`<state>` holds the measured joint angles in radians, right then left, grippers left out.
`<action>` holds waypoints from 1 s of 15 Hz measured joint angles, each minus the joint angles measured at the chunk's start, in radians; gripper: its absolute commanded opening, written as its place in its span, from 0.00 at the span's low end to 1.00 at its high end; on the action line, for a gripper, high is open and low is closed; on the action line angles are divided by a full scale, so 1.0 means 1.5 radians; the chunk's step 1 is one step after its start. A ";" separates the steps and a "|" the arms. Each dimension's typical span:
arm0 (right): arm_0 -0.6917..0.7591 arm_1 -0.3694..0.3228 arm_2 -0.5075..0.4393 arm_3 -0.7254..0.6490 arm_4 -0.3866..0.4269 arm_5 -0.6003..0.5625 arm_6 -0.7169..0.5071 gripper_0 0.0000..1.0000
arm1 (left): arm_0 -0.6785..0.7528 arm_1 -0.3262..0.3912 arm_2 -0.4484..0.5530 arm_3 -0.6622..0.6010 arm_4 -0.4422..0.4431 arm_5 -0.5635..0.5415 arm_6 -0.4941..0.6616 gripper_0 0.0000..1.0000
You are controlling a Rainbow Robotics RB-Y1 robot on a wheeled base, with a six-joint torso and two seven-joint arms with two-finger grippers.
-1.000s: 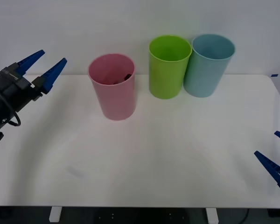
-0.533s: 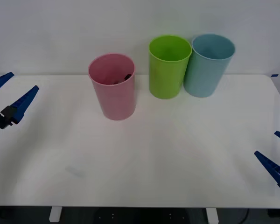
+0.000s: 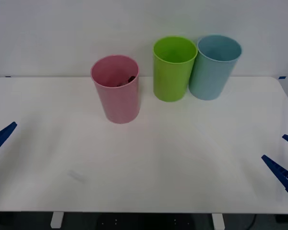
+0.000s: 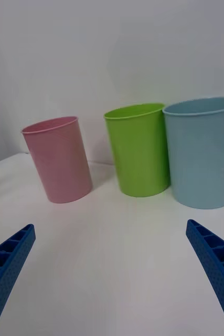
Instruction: Grasp the object on the table and drop it into the matching bin: aluminum can to the light blue bin, PET bottle to the pink bin.
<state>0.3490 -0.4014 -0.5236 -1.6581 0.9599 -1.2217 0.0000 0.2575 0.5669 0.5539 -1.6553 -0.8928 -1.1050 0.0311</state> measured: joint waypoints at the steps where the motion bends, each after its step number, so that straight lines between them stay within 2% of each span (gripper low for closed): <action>1: 0.000 0.000 0.000 0.000 0.000 0.000 0.000 1.00 | 0.013 0.003 0.003 0.000 0.003 -0.005 -0.013 1.00; 9: 0.000 0.000 0.000 0.000 0.000 0.000 0.000 1.00 | 0.124 0.005 0.023 0.000 0.020 -0.028 -0.127 1.00; 15: 0.000 0.000 0.000 0.000 0.000 0.000 0.000 1.00 | 0.140 0.005 0.015 0.000 0.023 -0.039 -0.123 1.00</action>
<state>0.3490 -0.4014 -0.5236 -1.6581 0.9599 -1.2217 0.0000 0.4679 0.5738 0.5762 -1.6553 -0.8582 -1.1628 -0.1531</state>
